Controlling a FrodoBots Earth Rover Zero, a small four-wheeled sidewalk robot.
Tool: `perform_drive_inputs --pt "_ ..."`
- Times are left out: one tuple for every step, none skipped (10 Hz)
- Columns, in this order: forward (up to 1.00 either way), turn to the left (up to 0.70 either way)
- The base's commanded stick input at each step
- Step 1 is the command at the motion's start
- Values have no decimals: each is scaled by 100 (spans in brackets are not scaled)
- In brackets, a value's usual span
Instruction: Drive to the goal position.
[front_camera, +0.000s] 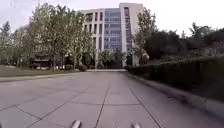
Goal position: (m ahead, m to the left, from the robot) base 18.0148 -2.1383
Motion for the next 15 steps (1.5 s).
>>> perform_drive_inputs --pt "70 0" --pt "70 0" --pt "70 0" --pt "70 0" --pt "70 -2" --pt "70 -8" --pt "70 -4" --pt "70 0" --pt "70 0" --pt "70 0" --pt "70 -2" --pt "70 0" --pt "70 0" --pt "70 0" --pt "70 0"
